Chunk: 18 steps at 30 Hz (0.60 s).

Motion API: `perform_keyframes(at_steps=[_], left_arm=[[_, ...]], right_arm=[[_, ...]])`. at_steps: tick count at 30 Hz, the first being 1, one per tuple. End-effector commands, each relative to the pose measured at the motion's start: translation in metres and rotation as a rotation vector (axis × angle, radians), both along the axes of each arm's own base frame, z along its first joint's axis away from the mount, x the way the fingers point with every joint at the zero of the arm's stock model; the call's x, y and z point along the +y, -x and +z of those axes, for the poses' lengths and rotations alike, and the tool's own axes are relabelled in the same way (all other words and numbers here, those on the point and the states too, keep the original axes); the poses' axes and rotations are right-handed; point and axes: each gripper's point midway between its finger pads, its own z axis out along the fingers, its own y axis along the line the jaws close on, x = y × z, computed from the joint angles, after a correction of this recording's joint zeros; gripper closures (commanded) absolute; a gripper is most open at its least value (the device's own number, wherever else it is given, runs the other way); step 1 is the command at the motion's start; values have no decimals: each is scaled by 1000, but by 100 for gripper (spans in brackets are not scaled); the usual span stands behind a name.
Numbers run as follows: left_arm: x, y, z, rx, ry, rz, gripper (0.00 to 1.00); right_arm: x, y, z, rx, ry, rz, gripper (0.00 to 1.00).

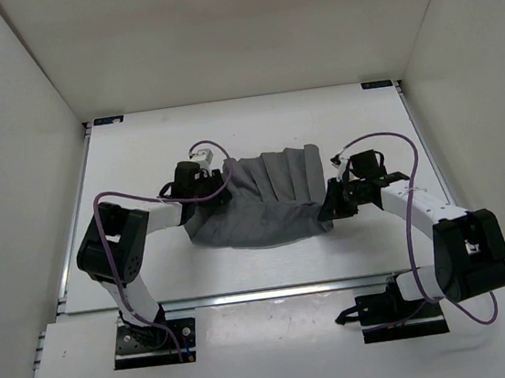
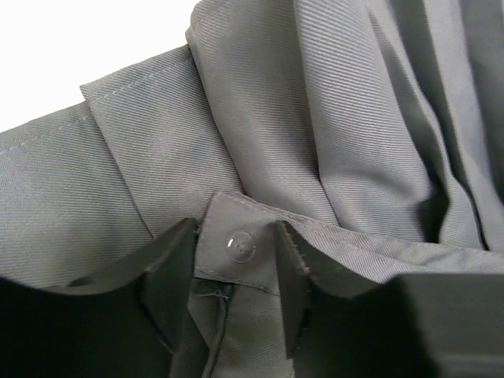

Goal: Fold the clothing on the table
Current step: Flatten the skirt out

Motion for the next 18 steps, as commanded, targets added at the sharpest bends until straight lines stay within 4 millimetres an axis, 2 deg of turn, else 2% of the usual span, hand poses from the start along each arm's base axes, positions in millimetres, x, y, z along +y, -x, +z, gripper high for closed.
perform_keyframes(at_steps=[1, 3, 4, 6, 9, 11, 15, 17, 18], left_arm=[[-18, 4, 11, -14, 50, -64, 47], [-20, 3, 16, -14, 73, -78, 50], [-25, 9, 13, 0, 87, -109, 50], [-27, 5, 19, -11, 105, -118, 50], [-33, 13, 13, 17, 102, -151, 43], [-33, 14, 9, 29, 81, -165, 44], [-33, 26, 0, 58, 68, -175, 62], [-34, 24, 7, 37, 95, -177, 65], [-36, 29, 4, 49, 108, -191, 72]], right_arm=[[1, -8, 3, -39, -16, 4, 100], [3, -4, 2, -27, -18, 15, 100], [1, -6, 3, -33, -19, 8, 100], [2, -7, 5, -42, -19, 14, 100], [2, -7, 4, -38, -23, 10, 100], [2, -5, 3, -31, -25, 9, 100], [2, -5, 2, -35, -23, 12, 100], [2, -7, 5, -40, -25, 8, 100], [2, -6, 4, -40, -24, 13, 100]])
